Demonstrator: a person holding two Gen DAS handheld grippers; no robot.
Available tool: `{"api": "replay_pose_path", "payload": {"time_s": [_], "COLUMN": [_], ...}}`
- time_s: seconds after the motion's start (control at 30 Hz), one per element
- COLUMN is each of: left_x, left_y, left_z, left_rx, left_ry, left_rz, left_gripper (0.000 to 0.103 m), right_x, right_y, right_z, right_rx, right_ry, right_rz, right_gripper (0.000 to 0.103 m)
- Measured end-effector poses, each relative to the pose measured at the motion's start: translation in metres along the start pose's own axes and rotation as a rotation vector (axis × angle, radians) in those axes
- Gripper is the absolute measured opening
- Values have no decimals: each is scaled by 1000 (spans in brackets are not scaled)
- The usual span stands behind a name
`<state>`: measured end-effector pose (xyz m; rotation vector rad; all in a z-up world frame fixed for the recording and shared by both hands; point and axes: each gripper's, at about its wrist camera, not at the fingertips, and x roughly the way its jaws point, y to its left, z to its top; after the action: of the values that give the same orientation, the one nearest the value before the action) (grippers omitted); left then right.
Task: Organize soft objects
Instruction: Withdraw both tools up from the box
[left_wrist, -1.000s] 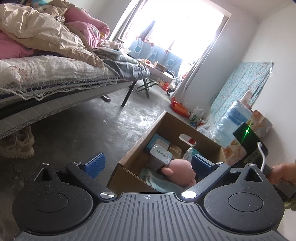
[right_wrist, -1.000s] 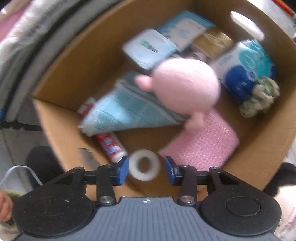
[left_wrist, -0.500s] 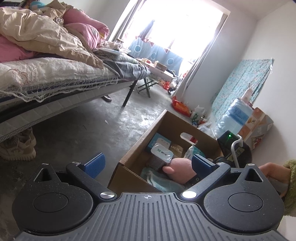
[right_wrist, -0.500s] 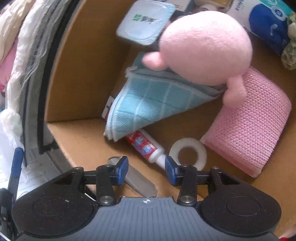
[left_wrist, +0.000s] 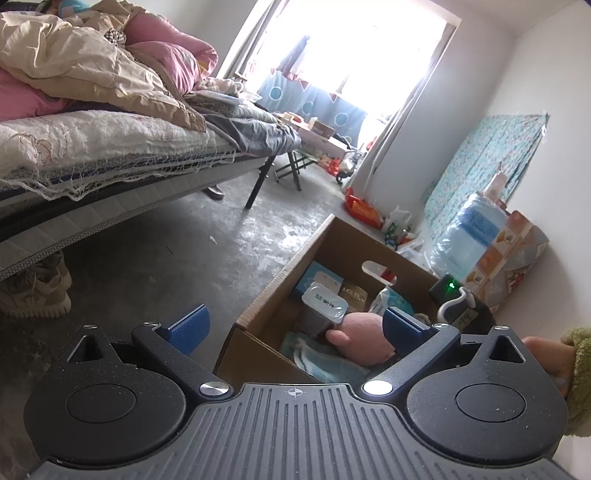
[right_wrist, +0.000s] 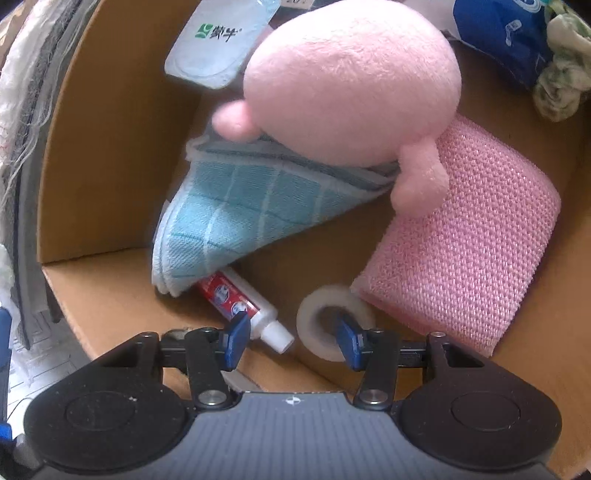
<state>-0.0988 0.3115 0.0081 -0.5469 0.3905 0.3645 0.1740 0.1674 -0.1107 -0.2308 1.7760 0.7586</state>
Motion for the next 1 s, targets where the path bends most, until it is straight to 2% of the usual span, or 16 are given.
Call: {"api": "replay_pose_path", "payload": {"time_s": [0.13, 0.23, 0.37, 0.53, 0.67, 0.73, 0.8, 0.87, 1.0], "left_x": [0, 1, -1, -7, -17, -21, -24, -25, -25], "left_y": [-2, -3, -5, -16, -30, -38, -49, -61, -85], "left_z": [0, 1, 0, -1, -3, -5, -8, -10, -19], "left_rx": [8, 8, 15, 45, 88, 117, 155, 195, 279], "left_ry": [2, 2, -1, -13, -23, -22, -10, 7, 37], "left_rz": [2, 6, 5, 4, -5, -20, -38, -62, -98], "left_gripper": [100, 100, 100, 101, 102, 103, 103, 103, 103], "right_x": [-2, -4, -18, -55, -97, -121, -141, -157, -166], "right_y": [0, -3, 0, 13, 15, 15, 9, 4, -16], "right_z": [0, 0, -7, -33, -72, -99, -137, -172, -244], "right_rx": [-9, -6, -44, -144, -237, -291, -338, -373, -384], "right_ry": [-41, -40, -58, -158, -312, -424, -559, -687, -918], "right_rz": [-25, -30, -14, 45, 99, 121, 134, 131, 78], "right_gripper": [54, 54, 70, 72, 73, 78, 89, 99, 103]}}
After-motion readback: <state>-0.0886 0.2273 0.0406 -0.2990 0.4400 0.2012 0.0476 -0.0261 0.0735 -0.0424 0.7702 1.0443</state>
